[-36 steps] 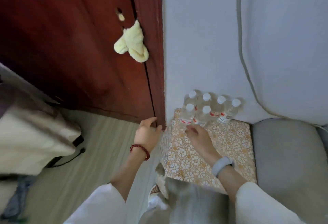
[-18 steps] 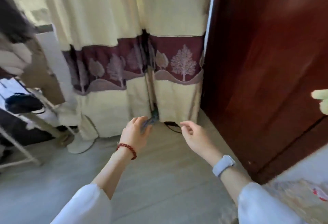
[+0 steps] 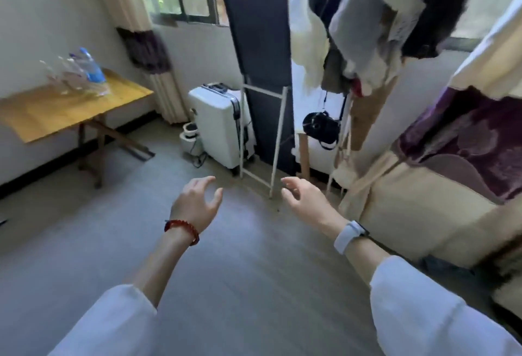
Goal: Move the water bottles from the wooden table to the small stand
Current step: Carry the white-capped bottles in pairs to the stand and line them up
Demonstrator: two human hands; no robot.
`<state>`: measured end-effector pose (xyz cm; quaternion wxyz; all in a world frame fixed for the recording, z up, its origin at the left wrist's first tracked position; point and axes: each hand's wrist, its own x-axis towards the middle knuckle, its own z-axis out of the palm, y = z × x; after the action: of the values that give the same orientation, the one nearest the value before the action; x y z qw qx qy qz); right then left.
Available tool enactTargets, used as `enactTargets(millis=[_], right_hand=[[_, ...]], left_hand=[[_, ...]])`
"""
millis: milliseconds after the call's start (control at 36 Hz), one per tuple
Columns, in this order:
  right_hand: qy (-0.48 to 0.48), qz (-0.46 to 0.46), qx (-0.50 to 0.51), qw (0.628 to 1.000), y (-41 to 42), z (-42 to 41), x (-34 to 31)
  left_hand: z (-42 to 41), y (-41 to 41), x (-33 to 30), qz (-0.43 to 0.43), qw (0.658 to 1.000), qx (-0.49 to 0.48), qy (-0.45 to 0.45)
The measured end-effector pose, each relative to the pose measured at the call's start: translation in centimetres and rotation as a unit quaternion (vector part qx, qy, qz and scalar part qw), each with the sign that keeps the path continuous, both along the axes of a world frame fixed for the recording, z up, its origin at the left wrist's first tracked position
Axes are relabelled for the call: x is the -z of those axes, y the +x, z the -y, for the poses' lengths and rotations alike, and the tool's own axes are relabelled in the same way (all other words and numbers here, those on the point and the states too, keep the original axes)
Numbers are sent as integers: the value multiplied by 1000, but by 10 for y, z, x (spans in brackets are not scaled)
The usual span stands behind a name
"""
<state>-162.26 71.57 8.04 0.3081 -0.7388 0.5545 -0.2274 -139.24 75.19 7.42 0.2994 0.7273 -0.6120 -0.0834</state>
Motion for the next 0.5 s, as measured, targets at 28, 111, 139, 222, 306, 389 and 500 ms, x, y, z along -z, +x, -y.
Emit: enactTargets(millis=[28,111,139,222,306,389,500], right_hand=[[3,-4,-25,1000,27,12,0],[-8,-19,-88,996,102,52,3],[-11,-25,-104,994,125,68,5],[-11,-33,-144,989,187,116,9],[-21,-36,-178,983,246,174,15],[-30,-33,-199,979,303,239,16],[-28,-25,-227,973,382,331,3]], left_hand=[[5,23,1,-1,1000,-18,2],[26,84,7,-9,998,-63,5],[35,103,9,-11,997,-75,5],[68,154,17,-15,994,-105,3],[113,204,24,-17,991,-131,-1],[170,256,24,-23,987,-157,-8],[254,330,5,-37,981,-192,-13]])
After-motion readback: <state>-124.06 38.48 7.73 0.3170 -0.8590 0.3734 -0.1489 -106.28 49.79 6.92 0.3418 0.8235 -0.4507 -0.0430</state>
